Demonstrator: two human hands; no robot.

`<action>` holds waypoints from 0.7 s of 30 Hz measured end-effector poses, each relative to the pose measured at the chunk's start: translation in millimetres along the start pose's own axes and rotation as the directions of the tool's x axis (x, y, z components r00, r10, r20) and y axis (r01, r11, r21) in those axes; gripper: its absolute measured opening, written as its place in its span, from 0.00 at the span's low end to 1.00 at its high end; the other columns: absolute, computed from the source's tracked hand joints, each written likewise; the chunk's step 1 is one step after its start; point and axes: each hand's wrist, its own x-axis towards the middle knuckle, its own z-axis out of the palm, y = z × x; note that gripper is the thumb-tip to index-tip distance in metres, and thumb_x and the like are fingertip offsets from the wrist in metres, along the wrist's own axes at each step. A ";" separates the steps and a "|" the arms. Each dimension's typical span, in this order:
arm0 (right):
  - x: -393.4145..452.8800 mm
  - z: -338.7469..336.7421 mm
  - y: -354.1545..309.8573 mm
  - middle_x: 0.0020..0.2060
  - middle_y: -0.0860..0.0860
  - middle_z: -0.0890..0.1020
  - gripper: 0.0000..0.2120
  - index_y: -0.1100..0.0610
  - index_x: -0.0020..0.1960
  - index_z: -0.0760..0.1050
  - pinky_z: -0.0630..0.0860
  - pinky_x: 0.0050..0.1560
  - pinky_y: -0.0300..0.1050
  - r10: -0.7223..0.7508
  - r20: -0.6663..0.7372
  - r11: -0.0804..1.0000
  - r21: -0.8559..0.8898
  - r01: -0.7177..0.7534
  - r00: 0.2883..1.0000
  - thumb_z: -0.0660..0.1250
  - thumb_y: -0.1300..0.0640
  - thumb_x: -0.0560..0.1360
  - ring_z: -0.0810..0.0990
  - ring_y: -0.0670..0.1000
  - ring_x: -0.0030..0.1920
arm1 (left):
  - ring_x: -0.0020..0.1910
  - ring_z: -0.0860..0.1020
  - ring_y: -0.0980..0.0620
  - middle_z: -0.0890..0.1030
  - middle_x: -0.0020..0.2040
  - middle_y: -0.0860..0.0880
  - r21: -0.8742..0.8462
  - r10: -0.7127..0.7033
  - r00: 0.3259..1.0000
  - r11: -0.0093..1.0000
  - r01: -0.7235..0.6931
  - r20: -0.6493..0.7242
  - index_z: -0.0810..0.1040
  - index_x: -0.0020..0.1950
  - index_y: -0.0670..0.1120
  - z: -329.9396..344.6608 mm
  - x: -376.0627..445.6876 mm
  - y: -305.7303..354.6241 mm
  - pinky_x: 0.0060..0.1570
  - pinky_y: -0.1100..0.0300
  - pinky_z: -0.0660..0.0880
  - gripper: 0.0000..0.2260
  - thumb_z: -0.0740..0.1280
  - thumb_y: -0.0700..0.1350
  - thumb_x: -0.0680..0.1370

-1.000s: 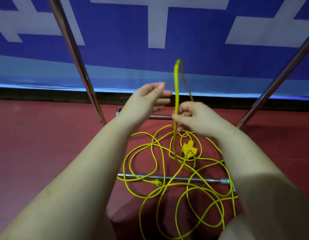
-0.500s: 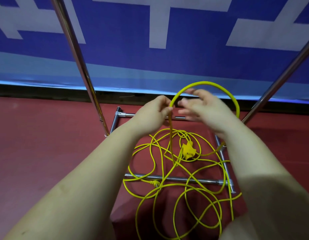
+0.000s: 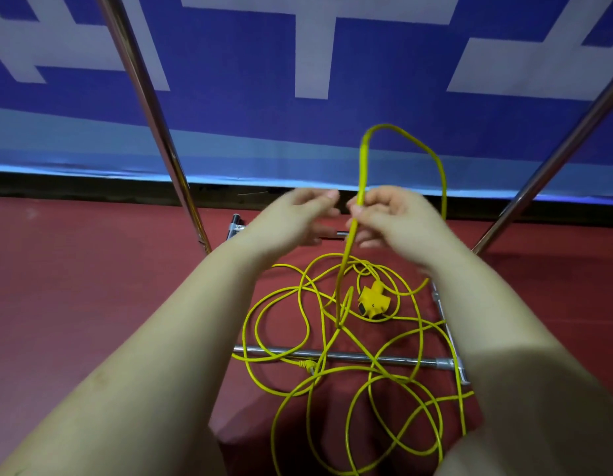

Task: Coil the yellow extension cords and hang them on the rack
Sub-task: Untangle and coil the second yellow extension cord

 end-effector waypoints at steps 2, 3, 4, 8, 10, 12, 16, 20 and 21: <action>0.3 -7.3 -8.3 0.35 0.51 0.81 0.05 0.55 0.43 0.73 0.79 0.33 0.36 0.038 -0.136 0.968 0.250 -0.003 0.990 0.63 0.59 0.78 0.81 0.44 0.28 | 0.52 0.80 0.53 0.81 0.55 0.50 0.165 -0.057 0.979 0.986 0.025 0.194 0.75 0.57 0.50 4.4 -2.1 -7.4 0.57 0.57 0.73 0.09 0.63 0.50 0.79; -0.3 -10.9 -11.4 0.35 0.51 0.80 0.05 0.55 0.43 0.72 0.79 0.31 0.37 0.059 -0.182 0.934 0.356 0.010 0.982 0.62 0.59 0.78 0.81 0.45 0.29 | 0.50 0.79 0.56 0.81 0.52 0.51 0.212 -0.059 0.962 0.977 0.001 0.266 0.76 0.57 0.49 7.8 -2.6 -10.5 0.56 0.59 0.72 0.09 0.63 0.48 0.79; -0.6 -14.2 -13.3 0.35 0.51 0.80 0.05 0.56 0.44 0.72 0.78 0.31 0.37 0.074 -0.210 0.899 0.437 0.025 0.975 0.61 0.59 0.79 0.82 0.45 0.29 | 0.47 0.78 0.58 0.80 0.50 0.51 0.236 -0.035 0.954 0.971 -0.038 0.297 0.77 0.57 0.47 10.6 -2.2 -12.6 0.54 0.63 0.72 0.08 0.63 0.46 0.79; -2.0 -19.2 -15.3 0.41 0.52 0.81 0.05 0.55 0.46 0.72 0.80 0.37 0.40 0.084 -0.182 0.822 0.569 0.036 0.980 0.59 0.58 0.80 0.84 0.46 0.36 | 0.42 0.78 0.59 0.80 0.42 0.53 0.203 0.057 0.987 0.975 -0.087 0.151 0.76 0.48 0.48 15.4 2.7 -12.3 0.48 0.63 0.74 0.08 0.59 0.41 0.82; -1.4 -17.8 -11.0 0.44 0.52 0.81 0.04 0.55 0.50 0.72 0.81 0.43 0.44 0.081 -0.116 0.867 0.499 -0.013 0.990 0.60 0.57 0.79 0.83 0.49 0.43 | 0.41 0.77 0.54 0.79 0.39 0.51 0.168 0.078 0.995 0.982 -0.087 0.063 0.74 0.45 0.49 16.7 4.6 -12.2 0.48 0.57 0.75 0.10 0.57 0.41 0.82; -0.5 -15.3 -0.8 0.47 0.51 0.81 0.11 0.56 0.59 0.72 0.78 0.48 0.44 0.118 -0.022 0.960 0.258 -0.109 0.993 0.63 0.57 0.77 0.81 0.47 0.46 | 0.40 0.77 0.53 0.79 0.37 0.51 0.145 0.119 0.993 0.983 -0.116 -0.018 0.74 0.45 0.49 17.0 6.3 -11.4 0.48 0.53 0.76 0.10 0.56 0.41 0.83; -3.1 -1.2 20.1 0.50 0.48 0.81 0.20 0.57 0.62 0.74 0.74 0.52 0.37 0.224 0.233 0.873 -0.479 -0.089 0.946 0.71 0.53 0.72 0.79 0.46 0.51 | 0.35 0.78 0.54 0.79 0.35 0.50 0.032 0.152 0.982 0.988 -0.150 -0.114 0.75 0.45 0.47 12.9 6.3 -4.2 0.47 0.53 0.78 0.10 0.56 0.41 0.83; -3.2 10.2 21.6 0.35 0.45 0.76 0.05 0.53 0.47 0.75 0.66 0.31 0.32 0.132 0.231 0.749 -0.660 0.056 0.964 0.67 0.51 0.75 0.73 0.45 0.34 | 0.30 0.79 0.57 0.81 0.35 0.49 -0.169 0.140 0.976 0.971 -0.168 -0.165 0.75 0.46 0.45 8.3 2.2 6.1 0.34 0.65 0.78 0.09 0.57 0.40 0.82; -2.3 10.1 20.6 0.33 0.45 0.75 0.06 0.54 0.44 0.74 0.65 0.30 0.34 0.081 0.207 0.740 -0.668 0.080 0.975 0.66 0.52 0.76 0.71 0.45 0.32 | 0.30 0.80 0.57 0.81 0.35 0.50 -0.228 0.129 0.974 0.959 -0.171 -0.188 0.76 0.46 0.45 6.0 2.4 7.9 0.33 0.65 0.78 0.09 0.58 0.41 0.82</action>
